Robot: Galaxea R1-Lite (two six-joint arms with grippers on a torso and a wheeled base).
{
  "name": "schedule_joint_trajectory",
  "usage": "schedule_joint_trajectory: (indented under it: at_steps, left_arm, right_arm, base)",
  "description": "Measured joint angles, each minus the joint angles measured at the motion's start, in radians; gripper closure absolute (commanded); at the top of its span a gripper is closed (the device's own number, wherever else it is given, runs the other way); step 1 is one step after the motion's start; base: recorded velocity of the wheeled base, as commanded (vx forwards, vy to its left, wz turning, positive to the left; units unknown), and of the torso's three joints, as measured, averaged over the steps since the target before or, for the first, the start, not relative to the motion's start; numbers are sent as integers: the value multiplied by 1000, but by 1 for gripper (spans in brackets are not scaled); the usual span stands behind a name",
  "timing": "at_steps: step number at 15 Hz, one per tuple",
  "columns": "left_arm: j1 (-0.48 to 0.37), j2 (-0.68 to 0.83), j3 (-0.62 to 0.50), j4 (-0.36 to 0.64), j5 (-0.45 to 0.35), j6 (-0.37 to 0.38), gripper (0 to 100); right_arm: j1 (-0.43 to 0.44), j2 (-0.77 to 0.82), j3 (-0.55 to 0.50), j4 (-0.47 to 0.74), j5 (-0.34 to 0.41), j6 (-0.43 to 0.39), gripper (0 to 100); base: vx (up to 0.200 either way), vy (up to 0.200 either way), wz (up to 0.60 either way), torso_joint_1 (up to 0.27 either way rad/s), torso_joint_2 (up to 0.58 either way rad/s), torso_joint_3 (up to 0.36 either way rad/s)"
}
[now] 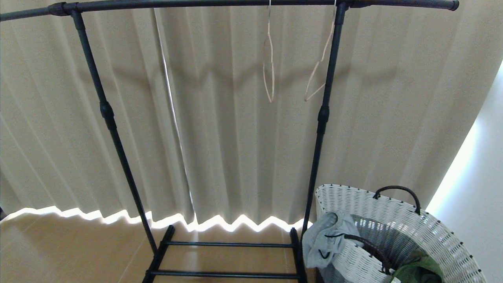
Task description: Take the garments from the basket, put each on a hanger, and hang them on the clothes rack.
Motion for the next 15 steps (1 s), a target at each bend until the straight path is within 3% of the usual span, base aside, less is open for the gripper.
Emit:
schedule_joint_trajectory:
  at_steps: [3,5,8,11,15]
  left_arm:
    - [0,0,0,0,0,0,0]
    - [0,0,0,0,1,0,0]
    - [0,0,0,0,1,0,0]
    - [0,0,0,0,3,0,0]
    - [0,0,0,0,3,0,0]
  right_arm:
    - [1,253,-31,2,-73,-124,0]
    - [-7,448,-40,1,-166,-192,0]
    - [-41,729,-45,-78,-259,-310,0]
    - [-73,962,-41,-160,-290,-410,0]
    - [-86,1210,-39,-289,-295,-440,0]
  base:
    - [0,0,0,0,0,0]
    - [0,0,0,0,0,0]
    - [0,0,0,0,0,0]
    - [0,0,0,0,0,0]
    - [0,0,0,0,0,0]
